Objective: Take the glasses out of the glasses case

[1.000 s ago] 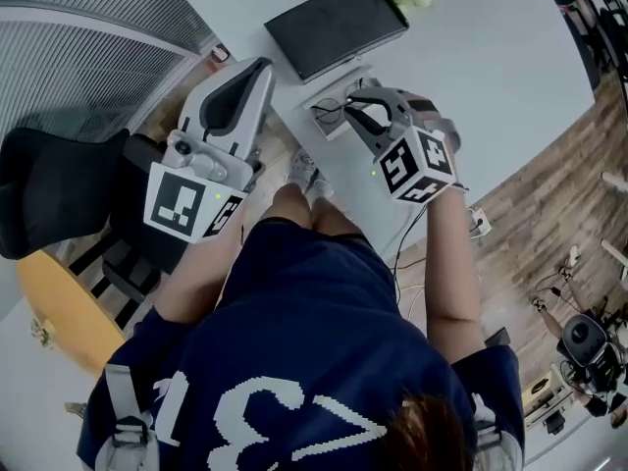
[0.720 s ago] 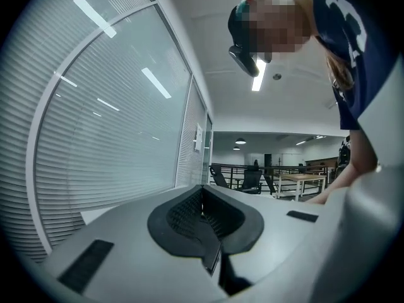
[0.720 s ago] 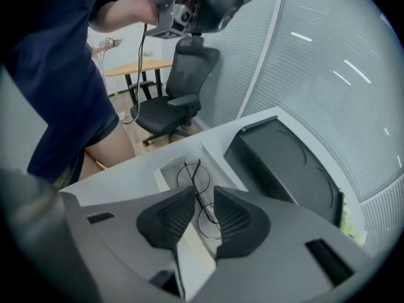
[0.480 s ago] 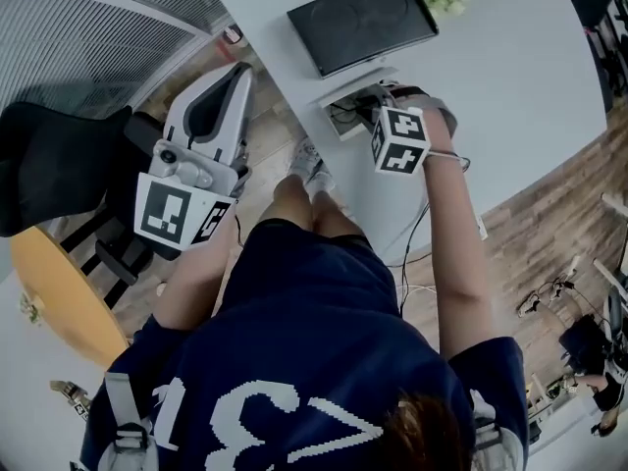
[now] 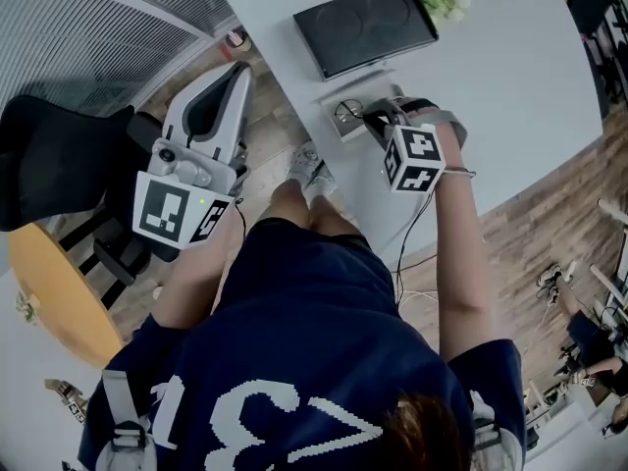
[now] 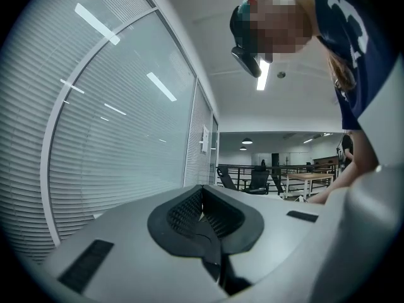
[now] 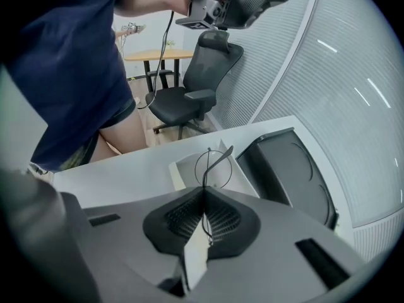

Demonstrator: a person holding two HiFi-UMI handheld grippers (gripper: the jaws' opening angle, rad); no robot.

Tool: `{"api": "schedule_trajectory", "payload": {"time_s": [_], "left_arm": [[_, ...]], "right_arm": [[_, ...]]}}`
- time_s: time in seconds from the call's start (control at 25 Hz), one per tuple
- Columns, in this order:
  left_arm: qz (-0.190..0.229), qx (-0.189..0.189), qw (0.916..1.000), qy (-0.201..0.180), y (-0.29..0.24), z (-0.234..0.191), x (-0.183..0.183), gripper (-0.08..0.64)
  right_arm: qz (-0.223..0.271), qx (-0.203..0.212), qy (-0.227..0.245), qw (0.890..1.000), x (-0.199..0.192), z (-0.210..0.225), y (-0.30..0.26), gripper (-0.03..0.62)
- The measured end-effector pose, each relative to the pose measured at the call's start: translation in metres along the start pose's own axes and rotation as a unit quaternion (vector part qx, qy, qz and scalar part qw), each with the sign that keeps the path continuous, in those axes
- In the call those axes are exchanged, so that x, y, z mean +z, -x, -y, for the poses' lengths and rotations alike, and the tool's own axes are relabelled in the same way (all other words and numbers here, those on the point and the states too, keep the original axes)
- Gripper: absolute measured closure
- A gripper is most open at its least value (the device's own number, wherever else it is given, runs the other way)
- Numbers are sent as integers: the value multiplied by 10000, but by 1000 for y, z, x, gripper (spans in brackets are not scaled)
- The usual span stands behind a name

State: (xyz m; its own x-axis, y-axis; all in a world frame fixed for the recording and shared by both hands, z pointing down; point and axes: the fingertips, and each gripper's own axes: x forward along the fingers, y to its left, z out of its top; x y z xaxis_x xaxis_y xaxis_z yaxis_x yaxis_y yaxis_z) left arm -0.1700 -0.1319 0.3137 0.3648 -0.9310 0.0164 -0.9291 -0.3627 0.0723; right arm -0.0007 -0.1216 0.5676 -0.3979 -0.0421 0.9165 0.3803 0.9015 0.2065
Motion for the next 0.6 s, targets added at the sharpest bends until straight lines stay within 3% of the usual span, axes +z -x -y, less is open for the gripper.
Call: {"api": "schedule_trajectory", "payload": {"time_s": [0.12, 0.32, 0.44, 0.6], "left_arm": [[99, -51, 9999, -65, -3, 5, 12, 546], [207, -91, 9996, -182, -7, 10, 27, 546], [310, -121, 9991, -278, -6, 13, 39, 546], [449, -201, 9980, -408, -8, 21, 55, 546]], "right_arm": [[139, -217, -80, 9996, 2, 1, 21, 566], [975, -1070, -933, 9851, 15, 25, 62, 568], [1416, -1673, -1493, 9642, 19, 44, 88, 568], [2127, -2372, -2181, 9225, 27, 63, 135, 568]]}}
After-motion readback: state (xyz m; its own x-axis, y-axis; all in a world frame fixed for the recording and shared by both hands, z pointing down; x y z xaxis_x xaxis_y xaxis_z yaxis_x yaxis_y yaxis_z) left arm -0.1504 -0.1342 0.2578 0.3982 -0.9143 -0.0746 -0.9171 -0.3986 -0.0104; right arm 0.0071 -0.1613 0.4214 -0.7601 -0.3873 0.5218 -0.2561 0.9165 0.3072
